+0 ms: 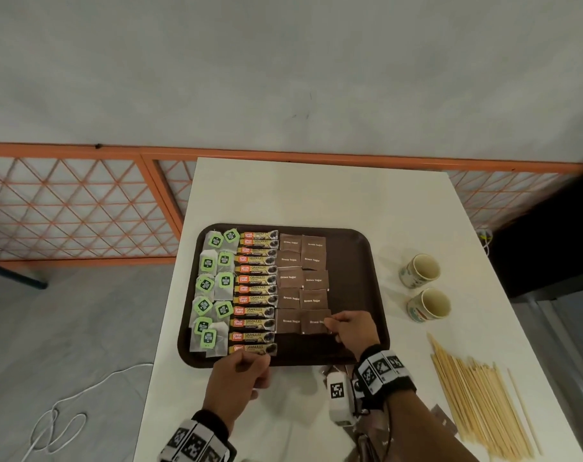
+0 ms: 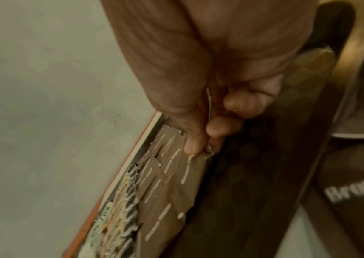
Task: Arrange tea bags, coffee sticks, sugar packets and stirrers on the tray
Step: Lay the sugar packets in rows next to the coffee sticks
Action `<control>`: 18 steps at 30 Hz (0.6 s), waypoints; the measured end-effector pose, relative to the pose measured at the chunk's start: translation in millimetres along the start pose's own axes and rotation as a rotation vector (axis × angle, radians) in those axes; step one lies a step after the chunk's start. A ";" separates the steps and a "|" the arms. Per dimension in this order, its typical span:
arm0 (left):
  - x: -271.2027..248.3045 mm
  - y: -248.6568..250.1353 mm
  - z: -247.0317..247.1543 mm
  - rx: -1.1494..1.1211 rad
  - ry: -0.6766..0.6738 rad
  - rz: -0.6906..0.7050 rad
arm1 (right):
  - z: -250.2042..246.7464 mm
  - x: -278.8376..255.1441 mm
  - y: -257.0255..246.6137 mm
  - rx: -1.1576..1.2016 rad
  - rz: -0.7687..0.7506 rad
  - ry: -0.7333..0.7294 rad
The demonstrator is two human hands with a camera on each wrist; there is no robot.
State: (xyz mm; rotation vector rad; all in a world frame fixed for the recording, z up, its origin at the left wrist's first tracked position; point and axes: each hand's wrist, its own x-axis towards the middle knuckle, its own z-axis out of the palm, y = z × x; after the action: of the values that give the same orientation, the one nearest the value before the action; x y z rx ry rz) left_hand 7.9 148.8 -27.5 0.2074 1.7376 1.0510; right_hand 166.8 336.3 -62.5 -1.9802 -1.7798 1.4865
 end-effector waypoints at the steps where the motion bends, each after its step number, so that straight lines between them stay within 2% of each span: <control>1: 0.2 -1.8 -1.7 0.012 -0.003 -0.001 | 0.4 2.0 0.2 -0.016 0.006 0.011; 8: 2.1 -6.5 -5.5 0.086 -0.009 0.009 | 1.0 7.2 -2.2 -0.081 0.009 0.059; 15: 0.4 2.4 -5.8 0.091 -0.015 0.039 | -0.6 9.0 -2.5 -0.130 0.009 0.037; 18: -1.2 4.1 -8.1 0.125 -0.026 0.040 | -8.1 24.4 -18.1 -0.162 -0.017 0.097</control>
State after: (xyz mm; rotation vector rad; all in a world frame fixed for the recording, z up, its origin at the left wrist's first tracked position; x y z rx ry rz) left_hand 0.3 146.2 -23.2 0.3342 1.7838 0.9654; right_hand 155.7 365.7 -61.0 -2.0654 -1.9255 1.2546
